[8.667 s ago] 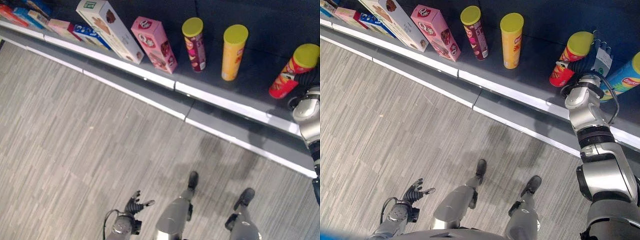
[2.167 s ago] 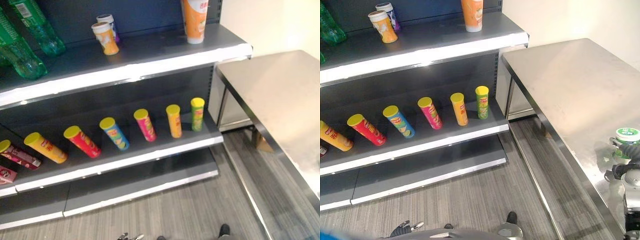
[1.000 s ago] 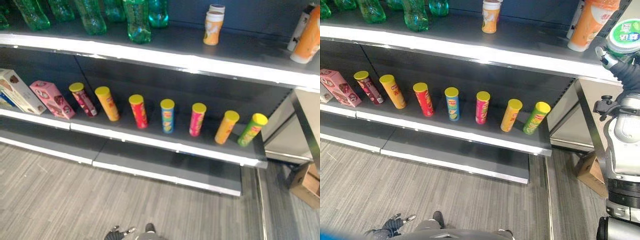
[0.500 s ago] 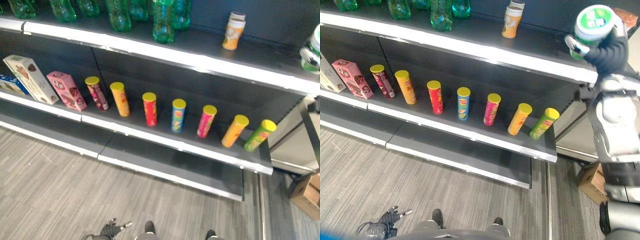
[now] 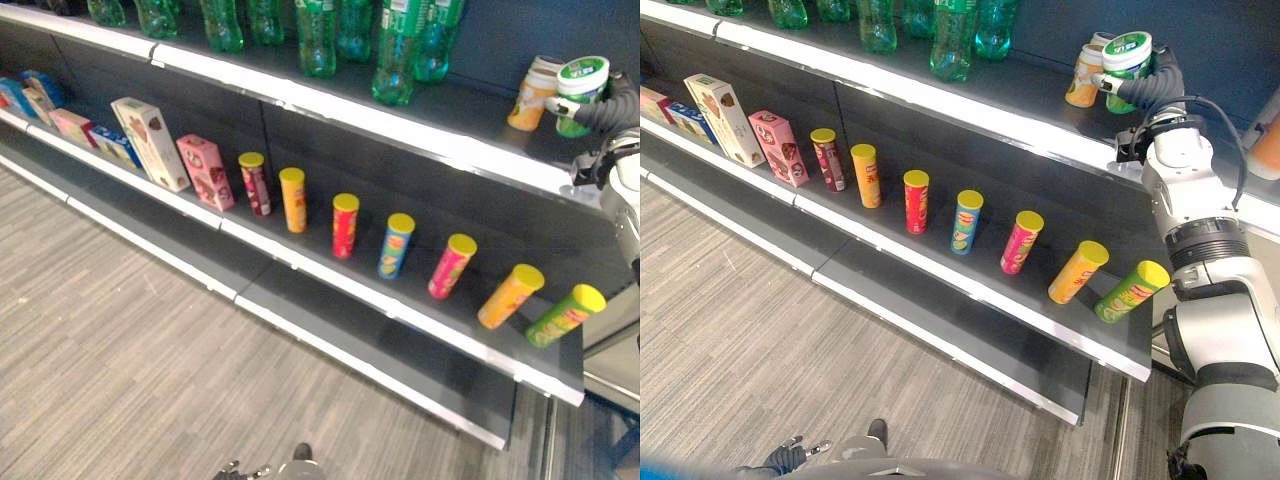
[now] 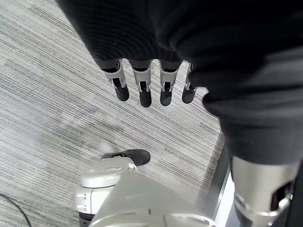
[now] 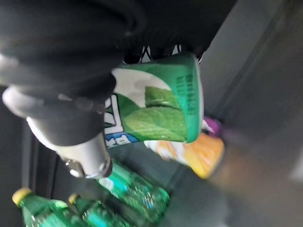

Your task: Put the goods on the table back onto the shelves and tidy them up.

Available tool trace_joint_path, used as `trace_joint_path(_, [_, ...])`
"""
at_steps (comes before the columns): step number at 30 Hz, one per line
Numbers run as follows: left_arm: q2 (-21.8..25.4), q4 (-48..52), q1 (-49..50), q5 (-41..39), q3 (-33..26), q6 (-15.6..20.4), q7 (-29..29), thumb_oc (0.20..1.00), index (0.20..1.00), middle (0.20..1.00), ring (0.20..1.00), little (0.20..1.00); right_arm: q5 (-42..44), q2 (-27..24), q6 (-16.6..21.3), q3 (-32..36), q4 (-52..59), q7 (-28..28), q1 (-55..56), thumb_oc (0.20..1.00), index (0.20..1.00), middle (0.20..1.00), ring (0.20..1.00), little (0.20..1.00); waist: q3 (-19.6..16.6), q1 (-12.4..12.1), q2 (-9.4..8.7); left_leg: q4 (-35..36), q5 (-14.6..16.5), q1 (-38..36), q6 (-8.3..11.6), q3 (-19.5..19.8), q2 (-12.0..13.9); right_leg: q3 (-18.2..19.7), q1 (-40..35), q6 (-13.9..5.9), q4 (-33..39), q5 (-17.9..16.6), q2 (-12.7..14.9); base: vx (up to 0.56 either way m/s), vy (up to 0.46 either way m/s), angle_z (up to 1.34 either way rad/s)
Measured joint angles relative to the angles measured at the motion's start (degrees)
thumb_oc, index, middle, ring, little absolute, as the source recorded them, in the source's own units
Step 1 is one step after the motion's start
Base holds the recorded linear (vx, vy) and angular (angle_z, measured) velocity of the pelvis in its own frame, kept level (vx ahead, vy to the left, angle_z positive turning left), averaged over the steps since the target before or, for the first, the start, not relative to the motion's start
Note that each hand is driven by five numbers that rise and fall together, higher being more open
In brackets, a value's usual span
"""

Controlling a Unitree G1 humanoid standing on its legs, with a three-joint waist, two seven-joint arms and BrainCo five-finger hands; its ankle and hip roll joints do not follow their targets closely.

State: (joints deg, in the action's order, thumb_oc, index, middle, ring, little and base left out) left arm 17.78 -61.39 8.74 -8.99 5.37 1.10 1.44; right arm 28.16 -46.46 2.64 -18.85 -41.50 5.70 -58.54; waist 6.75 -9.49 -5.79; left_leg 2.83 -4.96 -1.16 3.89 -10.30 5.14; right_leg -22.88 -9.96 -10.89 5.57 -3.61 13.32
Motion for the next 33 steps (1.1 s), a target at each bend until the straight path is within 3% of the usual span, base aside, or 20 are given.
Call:
trace_joint_path(15, [-1.5,-0.3,-0.6,0.0,1.2,-0.4,0.9,1.000,1.000,1.000,1.000,1.000,4.4,10.0,-0.7,0.1,0.1,1.6,-0.2,0.200,0.200,0.200,0.200,0.200,-1.7,0.2,-0.12,0.3,0.0,-0.1,0.03,0.1,0.0,-0.3,-0.2,0.28,0.0,0.4,0.0,0.00,-0.001,0.01])
trace_joint_path(33, [-1.5,-2.1,-0.7,0.0,1.2,-0.6,2.4,1.000,1.000,1.000,1.000,1.000,4.4,10.0,-1.5,2.8,-7.1,5.4,-1.4,0.200,0.200,0.200,0.200,0.200,-2.3,0.9,-0.32,1.1,-0.1,-0.6,-0.06,0.0,-0.1,-0.3,-0.3,0.06,0.0,0.4,0.0,0.00,0.000,0.00])
